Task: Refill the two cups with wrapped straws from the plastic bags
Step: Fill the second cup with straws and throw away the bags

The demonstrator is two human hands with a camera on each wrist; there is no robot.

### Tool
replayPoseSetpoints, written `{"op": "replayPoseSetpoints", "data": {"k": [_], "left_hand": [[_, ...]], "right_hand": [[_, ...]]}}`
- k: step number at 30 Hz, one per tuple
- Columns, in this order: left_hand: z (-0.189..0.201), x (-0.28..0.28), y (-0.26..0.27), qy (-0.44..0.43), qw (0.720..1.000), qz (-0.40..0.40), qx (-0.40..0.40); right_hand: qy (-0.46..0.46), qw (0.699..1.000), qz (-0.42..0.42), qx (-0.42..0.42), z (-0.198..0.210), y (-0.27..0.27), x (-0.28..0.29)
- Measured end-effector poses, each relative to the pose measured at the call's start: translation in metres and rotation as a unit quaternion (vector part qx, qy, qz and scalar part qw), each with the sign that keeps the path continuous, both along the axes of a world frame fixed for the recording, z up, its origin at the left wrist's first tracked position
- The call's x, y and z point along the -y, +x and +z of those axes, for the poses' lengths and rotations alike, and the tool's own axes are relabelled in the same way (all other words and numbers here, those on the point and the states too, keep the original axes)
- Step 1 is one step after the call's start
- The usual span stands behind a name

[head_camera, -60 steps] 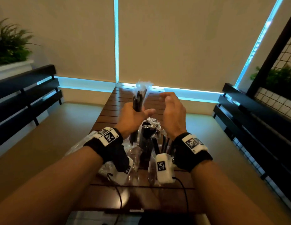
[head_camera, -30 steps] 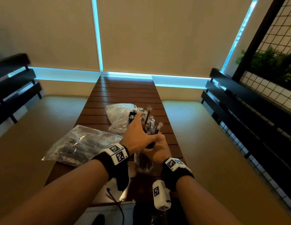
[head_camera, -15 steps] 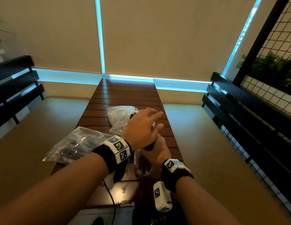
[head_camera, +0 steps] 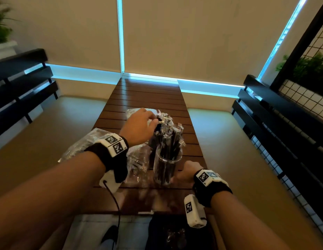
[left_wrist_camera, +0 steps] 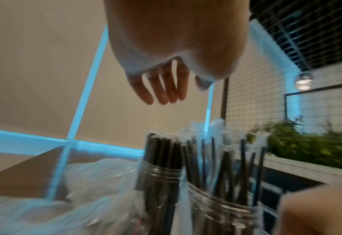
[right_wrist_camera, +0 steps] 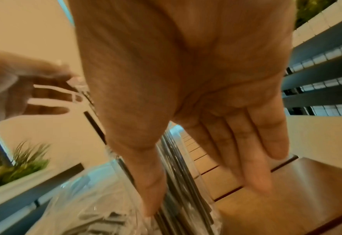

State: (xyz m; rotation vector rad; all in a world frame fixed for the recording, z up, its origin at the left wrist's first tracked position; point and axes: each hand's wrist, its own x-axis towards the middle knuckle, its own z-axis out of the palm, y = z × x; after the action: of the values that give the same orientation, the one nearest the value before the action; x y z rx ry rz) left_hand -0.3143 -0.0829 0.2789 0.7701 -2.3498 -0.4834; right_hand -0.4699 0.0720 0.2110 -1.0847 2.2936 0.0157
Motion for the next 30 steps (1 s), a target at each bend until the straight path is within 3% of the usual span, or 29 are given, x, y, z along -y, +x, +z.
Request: {"op": "replayPoseSetpoints", "data": {"k": [2, 4, 6, 11, 13, 18, 21, 26, 30], "left_hand": [[-0.013, 0.02, 0.02, 0.052, 0.992, 0.04, 0.106], [-0.035, 0.034, 0.041, 0.113, 0.961, 0.072, 0.242], [-0.057, 0.041, 0.061, 0.154, 0.93, 0.109, 0.315], [-0.083, 0.041, 0.096, 0.204, 0.916, 0.127, 0.321], [-0.087, 0.043, 0.107, 0.206, 0.917, 0.139, 0.312], [-0.108, 0.054, 0.134, 0.234, 0.887, 0.162, 0.362], [-0.117, 0.057, 0.144, 0.269, 0.885, 0.139, 0.353], [-0.125, 0.062, 0.149, 0.262, 0.888, 0.123, 0.357], [-0.124, 0.066, 0.15, 0.265, 0.884, 0.114, 0.368]], "right_hand": [[0.005, 0.998, 0.059, -0.005, -0.005, 0.014, 0.001], [-0.012, 0.992, 0.121, 0.025, -0.014, 0.036, 0.009], [-0.043, 0.985, 0.165, 0.023, -0.024, 0.059, 0.024], [-0.177, 0.965, 0.187, -0.049, -0.05, 0.099, 0.07], [-0.184, 0.962, 0.192, -0.07, -0.055, 0.108, 0.082], [-0.141, 0.963, 0.205, -0.101, -0.073, 0.111, 0.118], [-0.071, 0.95, 0.283, -0.115, -0.068, 0.117, 0.132], [0.005, 0.948, 0.295, -0.119, -0.082, 0.111, 0.165], [0.048, 0.923, 0.351, -0.149, -0.09, 0.112, 0.179]]}}
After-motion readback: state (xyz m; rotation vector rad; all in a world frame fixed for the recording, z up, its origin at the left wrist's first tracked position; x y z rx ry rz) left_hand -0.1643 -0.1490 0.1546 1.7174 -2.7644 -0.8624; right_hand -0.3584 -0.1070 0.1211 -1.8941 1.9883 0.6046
